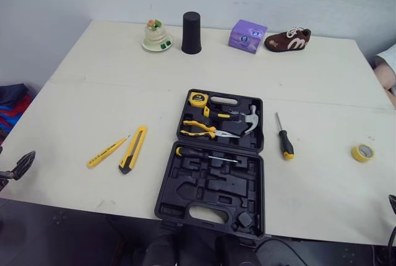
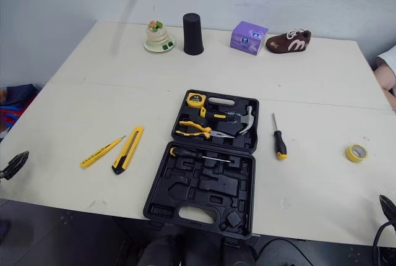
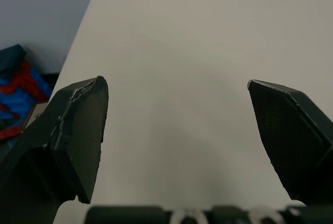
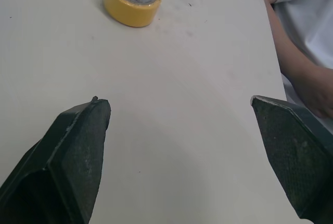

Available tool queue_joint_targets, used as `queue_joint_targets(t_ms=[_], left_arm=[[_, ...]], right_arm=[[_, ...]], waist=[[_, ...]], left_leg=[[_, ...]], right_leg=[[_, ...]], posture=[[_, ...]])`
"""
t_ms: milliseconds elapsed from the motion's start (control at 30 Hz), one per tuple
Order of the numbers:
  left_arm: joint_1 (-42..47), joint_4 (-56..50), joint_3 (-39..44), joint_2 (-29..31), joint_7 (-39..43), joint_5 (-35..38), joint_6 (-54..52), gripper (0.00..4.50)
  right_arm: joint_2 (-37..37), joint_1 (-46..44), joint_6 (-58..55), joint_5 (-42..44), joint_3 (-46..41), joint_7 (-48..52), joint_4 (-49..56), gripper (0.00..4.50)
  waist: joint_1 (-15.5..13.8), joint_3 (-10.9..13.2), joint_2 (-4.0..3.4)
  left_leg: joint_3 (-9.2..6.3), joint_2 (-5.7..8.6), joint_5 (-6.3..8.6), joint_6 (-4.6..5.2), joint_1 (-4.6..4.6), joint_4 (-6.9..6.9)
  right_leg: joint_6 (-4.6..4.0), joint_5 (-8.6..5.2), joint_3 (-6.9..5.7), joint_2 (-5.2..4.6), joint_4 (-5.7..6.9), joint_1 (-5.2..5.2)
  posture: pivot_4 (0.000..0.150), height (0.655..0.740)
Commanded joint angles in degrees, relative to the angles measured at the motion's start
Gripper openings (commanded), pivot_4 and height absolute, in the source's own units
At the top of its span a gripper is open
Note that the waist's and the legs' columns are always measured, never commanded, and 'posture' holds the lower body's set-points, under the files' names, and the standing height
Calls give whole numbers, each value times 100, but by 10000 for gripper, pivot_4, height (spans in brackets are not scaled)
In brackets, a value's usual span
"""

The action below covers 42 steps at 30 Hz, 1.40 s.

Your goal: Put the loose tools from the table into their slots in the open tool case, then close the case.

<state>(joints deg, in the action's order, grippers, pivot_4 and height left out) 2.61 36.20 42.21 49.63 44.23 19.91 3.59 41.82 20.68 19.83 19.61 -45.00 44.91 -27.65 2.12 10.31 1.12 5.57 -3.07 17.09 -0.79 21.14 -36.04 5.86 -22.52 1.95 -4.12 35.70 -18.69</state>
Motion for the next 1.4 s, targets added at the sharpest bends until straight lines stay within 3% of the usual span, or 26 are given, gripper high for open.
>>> queue_joint_targets(t_ms=[33,267,400,500,667,733,900,1000,1233,1400], left_arm=[[-19,-651,-90,-82,26,191,8,44661],[66,-2127,-562,-189,458,733,-753,44661],[124,-3149,-1035,-272,749,1039,-1189,44661],[277,-3956,-1455,-336,855,1307,-1598,44661],[436,-4820,-1915,-376,912,1293,-1656,44661],[560,-5375,-2235,-393,880,1512,-2007,44661],[710,-6107,-2709,-355,958,2028,-2734,44661],[555,-6577,-2832,-64,1141,2793,-3626,44661],[423,-6934,-2825,17,1061,3120,-4042,44661],[425,-6954,-2820,21,1077,3172,-4141,45000]], right_arm=[[-6,-232,192,148,-55,-167,64,45000],[-178,-434,-1761,1004,815,-72,2216,45000],[-13,-594,-3829,1657,1284,-827,3812,45000],[146,-1252,-5721,2661,1574,-1816,4768,45000],[447,-2163,-7461,3171,1990,-2760,5391,45000],[520,-2468,-8030,3149,2263,-3044,5498,45000],[331,-2957,-8533,2686,2732,-3592,5377,45000],[131,-3053,-8562,2416,2861,-3722,5186,45000],[-248,-2996,-8349,1873,3205,-3750,5042,45000],[-494,-3108,-8147,1563,3293,-3693,4997,24172]], waist=[[17,0,-1],[115,3,-8],[113,5,-9],[115,5,-10],[84,4,-7],[63,4,-7],[8,3,-6],[22,4,-5],[30,5,-5],[65,5,-2]], left_leg=[[0,1,0,0,0,1],[-2,0,-20,22,6,3],[5,1,-24,27,7,-2],[3,1,-32,25,8,-4],[-9,0,-58,-6,30,3],[-7,1,-66,-10,82,-7],[-3,7,-79,2,156,-42],[-5,-3,-80,3,206,-88],[-9,-14,-99,-10,185,-107],[-9,-11,-116,-17,159,-104]], right_leg=[[0,0,0,0,0,0],[-1,-1,-6,5,15,-7],[-1,-1,-1,5,25,-11],[-1,-1,0,5,30,-13],[-1,-1,-5,16,31,-38],[-1,-1,-1,19,38,-89],[8,4,10,20,87,-159],[10,4,13,34,120,-204],[9,5,24,59,136,-197],[2,12,33,63,168,-189]], posture=[[1500,7400],[1500,7400],[1500,7400],[1500,7400],[1500,7400],[1500,7400],[1500,7400],[1500,7400],[1500,7400],[1500,7400]])
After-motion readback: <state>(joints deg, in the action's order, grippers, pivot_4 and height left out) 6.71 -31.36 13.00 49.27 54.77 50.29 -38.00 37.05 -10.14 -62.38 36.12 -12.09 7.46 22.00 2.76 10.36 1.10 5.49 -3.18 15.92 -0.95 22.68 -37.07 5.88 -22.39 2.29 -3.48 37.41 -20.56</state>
